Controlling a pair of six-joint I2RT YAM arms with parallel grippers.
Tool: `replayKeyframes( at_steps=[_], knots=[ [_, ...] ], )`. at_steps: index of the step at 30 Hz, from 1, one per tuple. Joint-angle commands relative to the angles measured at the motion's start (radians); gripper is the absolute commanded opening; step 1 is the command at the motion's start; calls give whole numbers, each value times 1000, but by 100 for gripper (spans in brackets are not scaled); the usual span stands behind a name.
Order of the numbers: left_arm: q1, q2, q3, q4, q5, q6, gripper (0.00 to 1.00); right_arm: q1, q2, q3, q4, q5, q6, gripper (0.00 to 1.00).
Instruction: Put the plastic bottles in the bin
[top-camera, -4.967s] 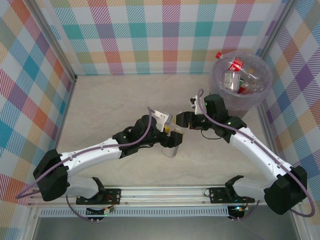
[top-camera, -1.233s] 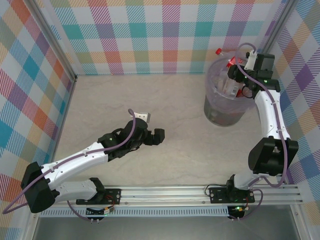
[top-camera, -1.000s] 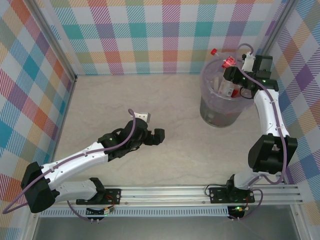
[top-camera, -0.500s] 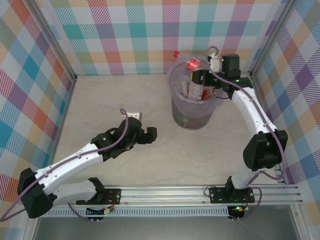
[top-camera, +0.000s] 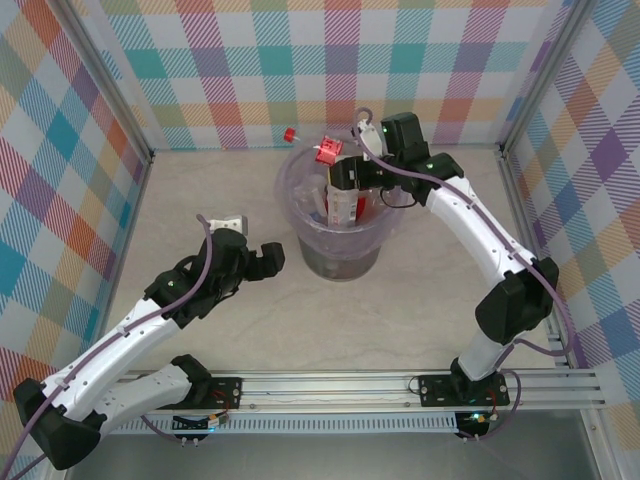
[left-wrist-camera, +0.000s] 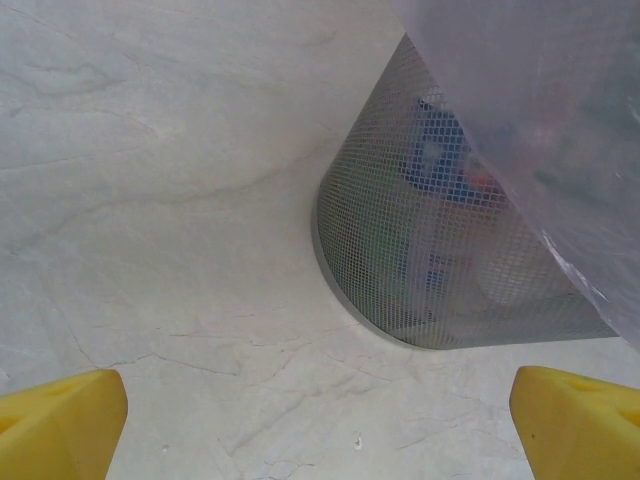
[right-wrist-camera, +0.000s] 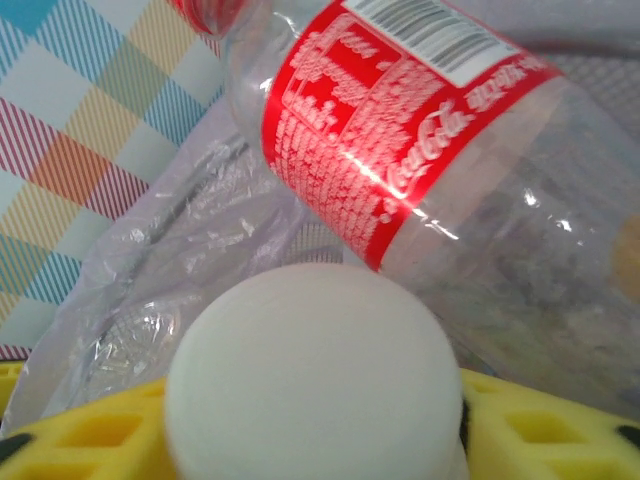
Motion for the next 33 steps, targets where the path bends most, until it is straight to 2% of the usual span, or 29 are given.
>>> replayKeyframes(
  at_steps=[1,8,14,15,20,24,27,31,33],
  knots=[
    [21,11,43,-21,-1,44,98,-1,-19,53,-196,87,-21,71],
    [66,51,78,-5,-58,133,100,-14,-77,153,-283,156,-91,87],
    [164,59,76,4,-70,186,100,-120,-170,127,-265,149,-100,96],
    [187,53,67,6,-84,199,100,-152,-201,95,-251,148,-95,100],
    [315,18,-31,100,-179,252,100,-354,-360,-120,-188,156,-21,99],
    [460,31,-118,203,-206,265,100,-464,-474,-357,-84,295,-10,99],
    [524,52,-196,319,-225,252,100,-545,-521,-552,28,334,18,99],
    [547,127,-283,493,-240,281,100,-578,-533,-798,230,359,6,99],
    [554,188,-317,592,-230,302,100,-578,-515,-918,393,339,11,99]
  ],
)
